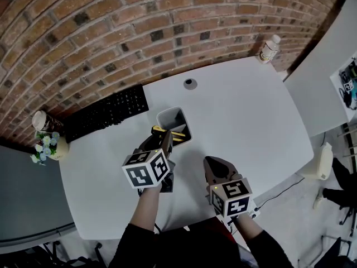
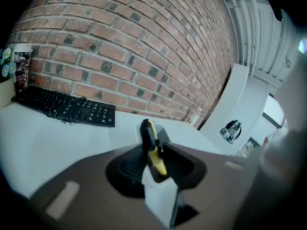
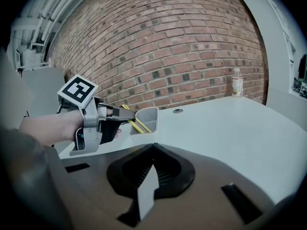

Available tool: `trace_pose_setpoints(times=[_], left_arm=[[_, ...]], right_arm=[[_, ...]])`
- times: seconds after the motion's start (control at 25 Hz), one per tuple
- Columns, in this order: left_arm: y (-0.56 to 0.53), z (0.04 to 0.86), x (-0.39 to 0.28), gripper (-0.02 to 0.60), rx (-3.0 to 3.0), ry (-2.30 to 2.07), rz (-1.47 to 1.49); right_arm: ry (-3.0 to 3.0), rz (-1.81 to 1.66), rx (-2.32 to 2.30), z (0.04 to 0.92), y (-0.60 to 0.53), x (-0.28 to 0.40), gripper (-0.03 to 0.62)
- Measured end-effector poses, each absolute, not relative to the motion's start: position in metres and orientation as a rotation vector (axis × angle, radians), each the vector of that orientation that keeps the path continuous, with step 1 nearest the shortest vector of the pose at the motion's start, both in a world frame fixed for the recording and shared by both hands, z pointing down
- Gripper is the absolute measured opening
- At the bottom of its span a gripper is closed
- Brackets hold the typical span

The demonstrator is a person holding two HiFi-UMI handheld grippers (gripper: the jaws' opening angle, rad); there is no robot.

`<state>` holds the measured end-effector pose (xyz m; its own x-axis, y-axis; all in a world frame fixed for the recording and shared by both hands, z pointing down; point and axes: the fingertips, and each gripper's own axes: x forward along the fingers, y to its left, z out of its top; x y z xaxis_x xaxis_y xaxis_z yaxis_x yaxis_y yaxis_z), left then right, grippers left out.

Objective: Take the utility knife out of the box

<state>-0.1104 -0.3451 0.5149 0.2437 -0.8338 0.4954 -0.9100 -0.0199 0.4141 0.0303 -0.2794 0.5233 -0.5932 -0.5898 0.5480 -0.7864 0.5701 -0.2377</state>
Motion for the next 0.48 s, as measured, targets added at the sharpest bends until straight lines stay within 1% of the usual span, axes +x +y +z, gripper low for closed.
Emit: trace_pose_setpoints(times=[0.48], left_arm=[[-0.341, 0.504, -0.096, 0.077, 1.914, -1.571, 0.135]], right_arm=[[-2.394, 0.645, 1.154, 0.518, -0.272, 0.038, 0.008]])
